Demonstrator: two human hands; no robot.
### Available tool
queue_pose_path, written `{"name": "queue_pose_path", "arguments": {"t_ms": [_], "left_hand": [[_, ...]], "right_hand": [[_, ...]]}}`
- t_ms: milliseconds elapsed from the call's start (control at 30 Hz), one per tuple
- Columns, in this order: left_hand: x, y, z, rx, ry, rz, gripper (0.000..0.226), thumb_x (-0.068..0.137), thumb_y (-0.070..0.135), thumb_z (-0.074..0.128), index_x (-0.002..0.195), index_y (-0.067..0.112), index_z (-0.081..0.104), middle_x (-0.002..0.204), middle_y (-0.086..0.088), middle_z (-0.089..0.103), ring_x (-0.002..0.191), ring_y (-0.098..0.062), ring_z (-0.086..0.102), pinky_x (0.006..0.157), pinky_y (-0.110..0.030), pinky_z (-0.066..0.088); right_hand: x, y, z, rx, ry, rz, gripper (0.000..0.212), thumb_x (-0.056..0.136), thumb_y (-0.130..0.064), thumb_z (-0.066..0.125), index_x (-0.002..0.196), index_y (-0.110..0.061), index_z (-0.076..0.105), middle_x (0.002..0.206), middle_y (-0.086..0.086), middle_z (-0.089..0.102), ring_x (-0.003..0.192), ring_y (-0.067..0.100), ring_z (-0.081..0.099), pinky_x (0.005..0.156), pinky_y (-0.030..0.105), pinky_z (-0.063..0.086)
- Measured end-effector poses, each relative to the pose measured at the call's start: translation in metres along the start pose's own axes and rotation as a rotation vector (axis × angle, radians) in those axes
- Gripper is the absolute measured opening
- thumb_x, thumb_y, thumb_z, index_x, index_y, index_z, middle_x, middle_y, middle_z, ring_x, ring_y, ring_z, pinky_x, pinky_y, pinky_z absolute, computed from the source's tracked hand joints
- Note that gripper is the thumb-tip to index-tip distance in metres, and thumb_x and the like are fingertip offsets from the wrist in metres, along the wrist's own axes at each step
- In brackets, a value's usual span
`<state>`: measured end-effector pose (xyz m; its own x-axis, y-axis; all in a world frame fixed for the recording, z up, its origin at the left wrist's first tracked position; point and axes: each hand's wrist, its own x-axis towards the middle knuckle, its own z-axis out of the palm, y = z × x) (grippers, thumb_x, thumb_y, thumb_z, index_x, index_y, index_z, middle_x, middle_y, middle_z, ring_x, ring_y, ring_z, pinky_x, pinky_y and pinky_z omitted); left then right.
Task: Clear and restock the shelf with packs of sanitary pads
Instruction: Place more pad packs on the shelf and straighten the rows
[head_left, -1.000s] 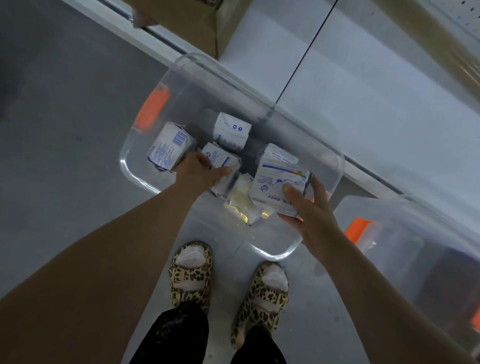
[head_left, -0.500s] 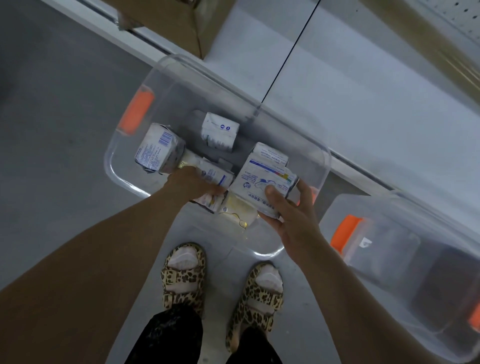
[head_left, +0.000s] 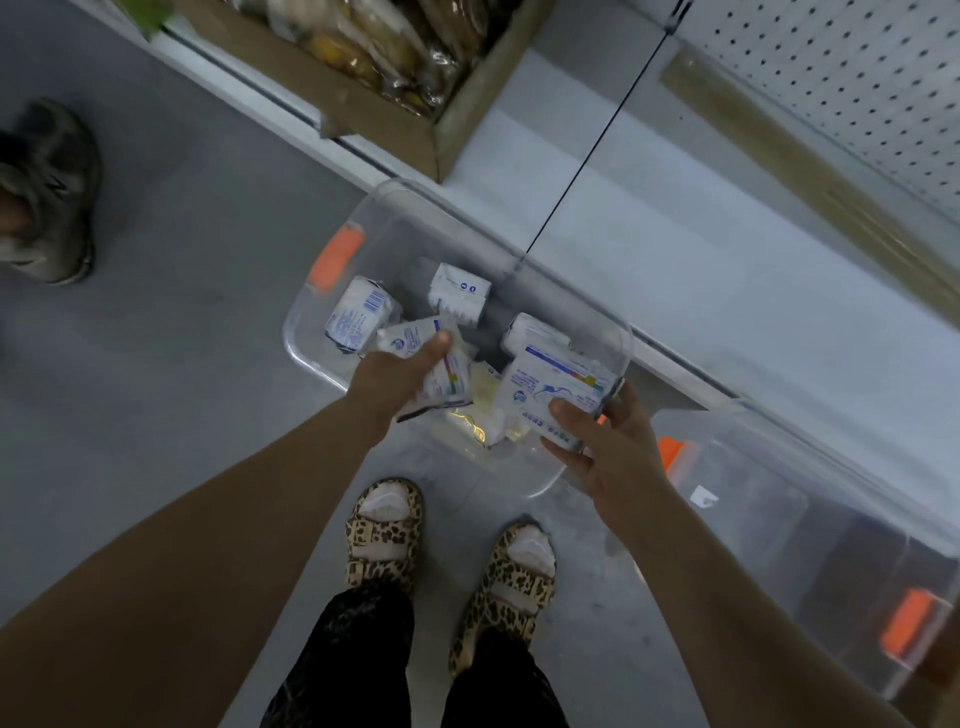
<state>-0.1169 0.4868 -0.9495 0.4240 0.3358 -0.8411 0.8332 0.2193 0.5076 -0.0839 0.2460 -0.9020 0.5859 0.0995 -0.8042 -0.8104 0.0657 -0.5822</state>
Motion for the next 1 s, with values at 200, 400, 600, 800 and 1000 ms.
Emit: {"name": "queue_pose_path", "arguments": {"t_ms": [200,400,600,800,1000], "left_hand": [[-0.091,0.028,-0.01,-0.198,0.045,-0.117,0.063,0.083,0.074,0.055,0.106,0.018,0.07,0.101,-0.004,0.073,0.085,-0.018,0.07,0.062,-0.026,0.053],[-0.179,0.05,-0.022,-0.388,-0.111,-0.089,0.044,0.083,0.049,0.074,0.117,0.022,0.065,0.112,-0.004,0.074,0.1,-0.022,0.071,0.075,-0.036,0.058],[-0.264,0.061,-0.028,-0.362,-0.243,0.029,0.037,0.087,0.052,0.067,0.115,0.028,0.068,0.104,-0.001,0.077,0.094,-0.019,0.071,0.086,-0.047,0.058],[-0.382,0.058,-0.029,-0.493,-0.308,0.117,0.012,0.091,0.044,0.067,0.098,0.035,0.069,0.102,0.002,0.077,0.098,-0.019,0.07,0.084,-0.05,0.059],[-0.505,0.069,-0.027,-0.466,-0.378,0.253,0.021,0.096,0.045,0.058,0.103,0.026,0.065,0.094,0.0,0.078,0.097,-0.022,0.069,0.087,-0.047,0.057]], "right_hand": [[-0.061,-0.042,0.005,0.006,-0.05,-0.011,0.054,0.085,0.005,0.072,0.133,-0.008,0.051,0.124,0.012,0.07,0.108,0.027,0.071,0.076,0.039,0.061],[-0.139,-0.087,0.005,-0.074,-0.105,-0.098,0.054,0.089,0.0,0.071,0.134,-0.015,0.047,0.127,0.006,0.067,0.106,0.024,0.072,0.081,0.047,0.062],[-0.214,-0.102,-0.009,-0.058,-0.125,-0.175,0.044,0.093,-0.009,0.07,0.128,-0.025,0.05,0.125,0.007,0.069,0.104,0.03,0.072,0.088,0.061,0.056],[-0.321,-0.11,-0.035,0.019,-0.097,-0.245,0.049,0.095,-0.011,0.067,0.136,-0.027,0.046,0.125,0.008,0.068,0.092,0.021,0.075,0.066,0.033,0.061],[-0.438,-0.125,-0.071,0.135,-0.152,-0.369,0.064,0.086,0.006,0.07,0.139,-0.019,0.046,0.134,0.015,0.061,0.102,0.023,0.073,0.082,0.034,0.061]]}}
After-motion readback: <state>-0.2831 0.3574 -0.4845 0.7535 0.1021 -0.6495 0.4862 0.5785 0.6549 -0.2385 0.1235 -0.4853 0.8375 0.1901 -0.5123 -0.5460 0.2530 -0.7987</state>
